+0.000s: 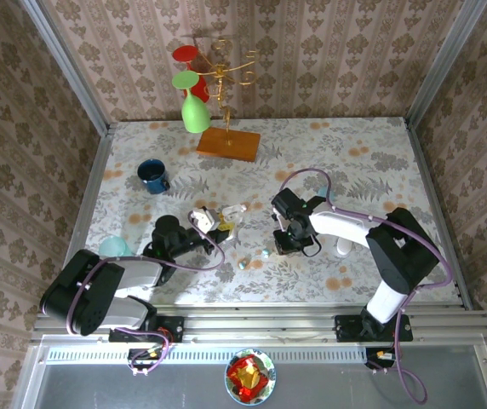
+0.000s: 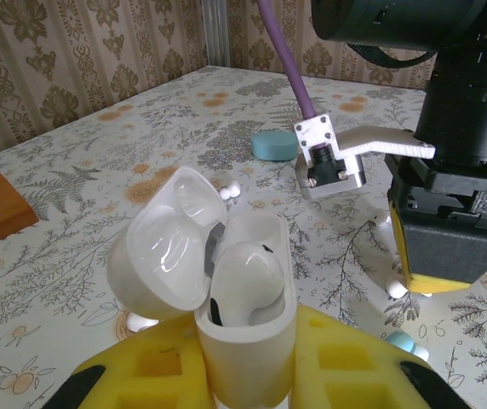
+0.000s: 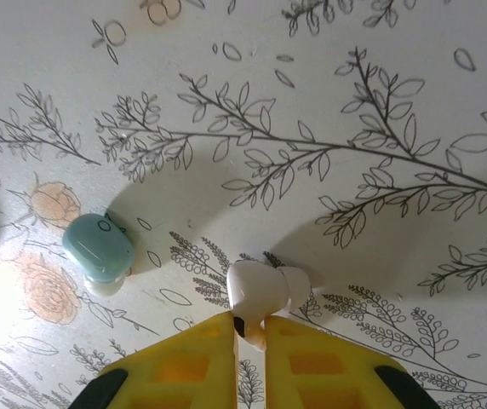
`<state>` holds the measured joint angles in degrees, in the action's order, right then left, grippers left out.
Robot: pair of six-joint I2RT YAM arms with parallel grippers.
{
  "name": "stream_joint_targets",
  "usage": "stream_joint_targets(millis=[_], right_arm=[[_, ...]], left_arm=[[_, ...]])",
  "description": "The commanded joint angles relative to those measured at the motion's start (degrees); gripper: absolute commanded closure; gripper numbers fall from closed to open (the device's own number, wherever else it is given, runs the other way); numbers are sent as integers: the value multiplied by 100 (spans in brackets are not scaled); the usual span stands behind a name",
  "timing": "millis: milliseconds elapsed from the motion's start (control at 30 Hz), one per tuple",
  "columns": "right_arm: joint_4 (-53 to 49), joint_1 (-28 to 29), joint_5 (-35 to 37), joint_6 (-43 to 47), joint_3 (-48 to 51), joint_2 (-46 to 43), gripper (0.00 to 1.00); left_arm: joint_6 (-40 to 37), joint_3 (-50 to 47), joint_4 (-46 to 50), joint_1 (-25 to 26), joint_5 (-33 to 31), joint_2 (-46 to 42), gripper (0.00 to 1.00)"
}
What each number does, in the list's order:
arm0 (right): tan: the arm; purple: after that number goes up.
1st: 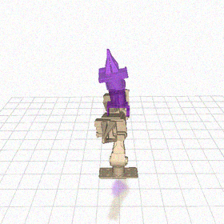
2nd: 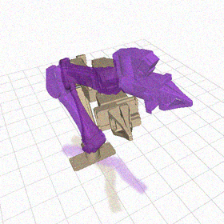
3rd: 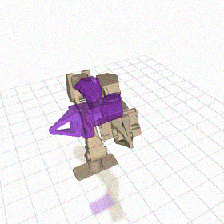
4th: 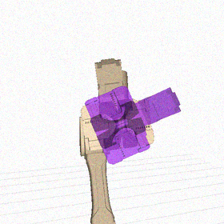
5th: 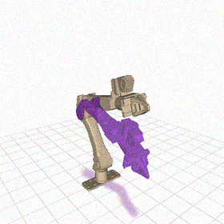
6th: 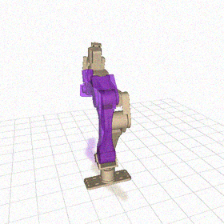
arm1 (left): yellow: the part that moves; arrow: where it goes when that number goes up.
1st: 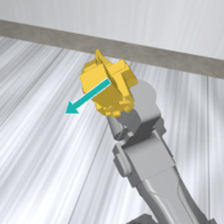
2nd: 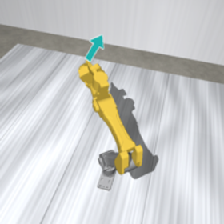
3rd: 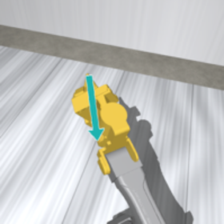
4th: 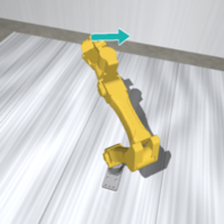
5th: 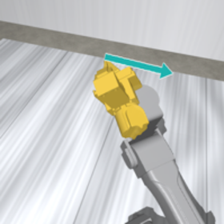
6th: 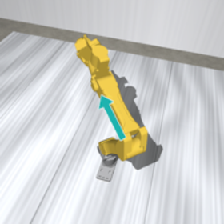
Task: Insert the wireless bluetooth earbuds into the charging case
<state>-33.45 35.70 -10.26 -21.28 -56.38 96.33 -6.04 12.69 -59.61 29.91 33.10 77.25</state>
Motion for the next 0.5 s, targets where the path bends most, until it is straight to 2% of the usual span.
stream_joint_targets(millis=[0, 267, 467], right_arm=[[618, -204, -530, -114, 164, -285, 86], [2015, -624, -2192, -634, 531, -127, 88], [1934, -987, -2028, -573, 695, 245, 89]], left_arm=[[-69, -56, -187, -29, 7, 35, 100], [-51, -54, -235, -42, 20, 105, 100], [-41, -60, -167, -73, 23, 49, 100]])
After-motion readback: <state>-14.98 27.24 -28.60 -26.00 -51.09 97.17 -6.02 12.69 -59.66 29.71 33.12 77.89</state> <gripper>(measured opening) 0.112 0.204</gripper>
